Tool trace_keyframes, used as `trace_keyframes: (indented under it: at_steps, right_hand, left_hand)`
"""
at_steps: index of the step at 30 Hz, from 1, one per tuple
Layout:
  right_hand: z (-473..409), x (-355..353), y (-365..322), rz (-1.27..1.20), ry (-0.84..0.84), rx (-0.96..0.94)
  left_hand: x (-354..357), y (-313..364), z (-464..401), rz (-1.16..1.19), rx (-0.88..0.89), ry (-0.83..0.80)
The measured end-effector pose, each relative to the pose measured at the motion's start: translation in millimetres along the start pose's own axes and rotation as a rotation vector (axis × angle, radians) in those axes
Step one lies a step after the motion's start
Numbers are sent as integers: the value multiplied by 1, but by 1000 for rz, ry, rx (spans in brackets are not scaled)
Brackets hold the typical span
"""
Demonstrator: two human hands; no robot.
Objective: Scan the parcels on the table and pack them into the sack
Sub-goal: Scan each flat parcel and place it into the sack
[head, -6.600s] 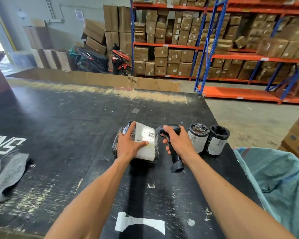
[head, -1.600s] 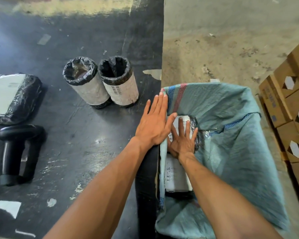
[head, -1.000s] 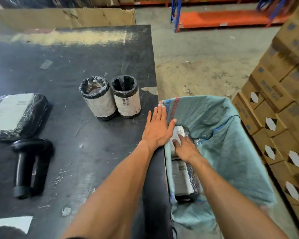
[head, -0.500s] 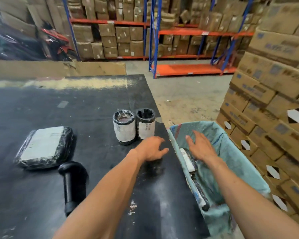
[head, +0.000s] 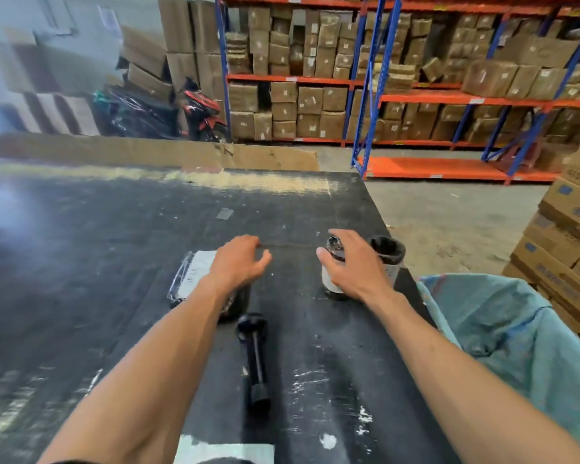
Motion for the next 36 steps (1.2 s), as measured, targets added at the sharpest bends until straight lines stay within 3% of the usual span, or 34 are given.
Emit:
trace_keyframes:
  at_steps: [3, 7, 15, 18, 22, 27, 32, 36]
  right_hand:
    - [1, 39, -36, 25, -176, -107]
    - [10, 88, -69, 135, -425, -140]
    - [38, 137, -88, 137, -688, 57]
    - [49, 145, -89, 74, -689, 174]
    - [54, 148, -90, -206, -694, 412]
    - [58, 148, -85, -410, -623, 460]
    - [46, 119, -81, -729, -548, 530]
    - [33, 93, -84, -828, -396, 491]
  left_hand:
    - [-6, -59, 12, -173, -198, -20]
    - [-4, -105, 31, -132, -437, -29]
    - [3, -130, 33, 51, -612, -249]
    - [-1, -138, 25, 136, -672, -294]
    - [0, -140, 29, 285, -759, -309]
    - [4, -135, 45, 322, -797, -244]
    - [1, -119, 58, 410, -788, -79]
    - [1, -109, 81, 524, -651, 112]
Point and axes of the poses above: each hand's wrist, its own z-axis away from the middle knuckle, its own x-axis out of the palm, y = z × x, the point moved 2 cm from there along -z, towards the middle knuckle, and after that the axes turned 9 degrees about z, right-handed, at the moved point
